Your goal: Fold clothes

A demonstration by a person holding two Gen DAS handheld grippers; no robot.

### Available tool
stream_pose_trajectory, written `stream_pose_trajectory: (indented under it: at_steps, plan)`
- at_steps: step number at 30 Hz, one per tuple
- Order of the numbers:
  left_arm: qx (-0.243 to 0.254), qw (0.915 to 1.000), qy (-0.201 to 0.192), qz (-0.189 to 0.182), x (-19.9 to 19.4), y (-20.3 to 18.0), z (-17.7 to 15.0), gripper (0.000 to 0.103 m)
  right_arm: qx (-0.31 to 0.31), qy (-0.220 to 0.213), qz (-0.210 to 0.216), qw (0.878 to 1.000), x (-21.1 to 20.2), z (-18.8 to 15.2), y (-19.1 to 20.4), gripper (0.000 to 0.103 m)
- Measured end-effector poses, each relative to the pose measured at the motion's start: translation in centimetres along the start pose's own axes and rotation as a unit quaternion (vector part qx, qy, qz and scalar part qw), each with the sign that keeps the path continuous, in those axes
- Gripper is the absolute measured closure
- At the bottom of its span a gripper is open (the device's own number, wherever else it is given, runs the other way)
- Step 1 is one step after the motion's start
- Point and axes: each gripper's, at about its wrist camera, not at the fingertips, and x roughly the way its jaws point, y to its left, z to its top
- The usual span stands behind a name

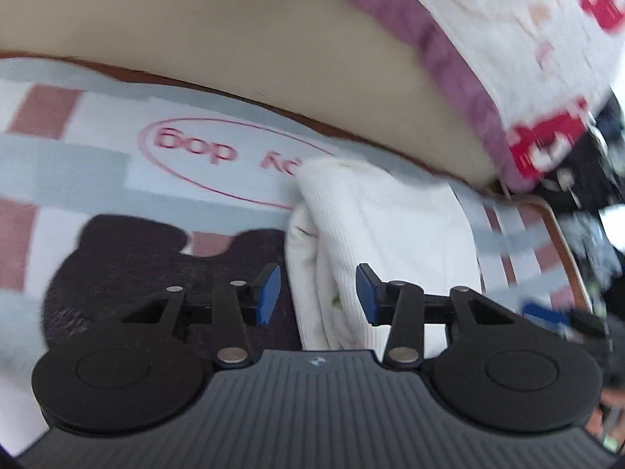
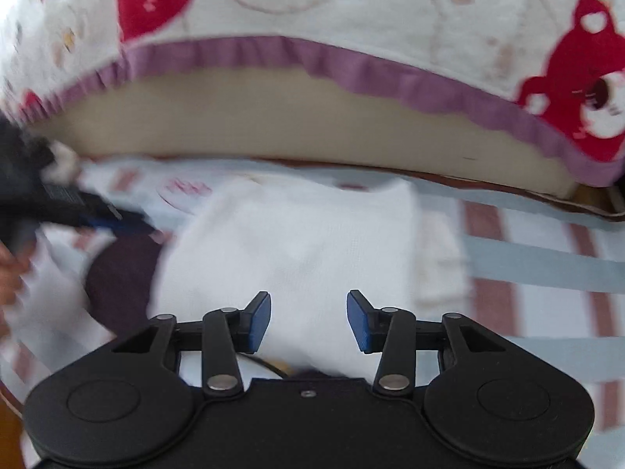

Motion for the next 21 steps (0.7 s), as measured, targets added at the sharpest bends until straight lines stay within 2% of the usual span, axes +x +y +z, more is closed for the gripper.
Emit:
stream_pose_trajectory:
  at_steps: [4, 5, 6, 7, 9, 10, 11, 13, 14, 15, 18, 21]
  plan:
    - [0.019, 0.9993, 0.001, 0.033, 2.2, 0.1, 1.5, 0.072, -0.067, 0.009, 0.031, 0.997, 4.2, 2.3, 5.9, 0.053]
    - [0.028, 0.999, -0.005, 0.035, 2.4, 0.4, 2.0, 0.072, -0.085, 0.012, 0.035, 0.996, 5.3, 2.7, 7.5, 0.047]
    - [0.033, 0.9986, -0.012, 0.04, 2.7, 1.0, 2.3, 0.073, -0.11, 0.011, 0.017, 0.994, 6.4, 2.6, 8.9, 0.036]
    - [0.032, 0.9986, -0.008, 0.041, 3.0, 1.8, 2.5, 0.073, -0.137, 0.006, -0.013, 0.99, 7.6, 2.3, 10.1, 0.034]
    - [0.026, 0.9989, 0.005, 0.038, 3.7, 3.6, 3.2, 0.073, -0.191, -0.002, -0.074, 0.979, 9.9, 1.6, 12.4, 0.034]
    - [0.026, 0.9993, 0.002, 0.028, 3.7, 4.3, 3.6, 0.073, -0.218, -0.007, -0.104, 0.97, 11.0, 1.3, 13.6, 0.034]
    - [0.032, 0.9994, -0.009, 0.012, 3.6, 4.7, 3.9, 0.073, -0.219, -0.011, -0.121, 0.968, 11.8, 1.1, 13.9, 0.035]
    - [0.049, 0.9981, -0.035, -0.014, 3.1, 5.2, 4.5, 0.073, -0.198, -0.011, -0.129, 0.972, 12.2, 1.0, 13.4, 0.058]
    - [0.066, 0.9963, -0.048, -0.025, 2.9, 5.1, 4.8, 0.073, -0.195, -0.004, -0.122, 0.973, 11.9, 1.0, 13.0, 0.074]
    - [0.085, 0.9938, -0.06, -0.039, 2.8, 4.9, 4.8, 0.073, -0.192, 0.003, -0.116, 0.974, 11.6, 1.0, 12.5, 0.08]
    - [0.145, 0.984, -0.061, -0.084, 3.7, 4.0, 4.8, 0.07, -0.179, 0.026, -0.073, 0.981, 10.7, 1.1, 11.0, 0.08]
    - [0.224, 0.9685, -0.069, -0.084, 5.2, 2.3, 4.1, 0.07, -0.148, 0.042, -0.037, 0.987, 10.4, 1.4, 8.9, 0.081]
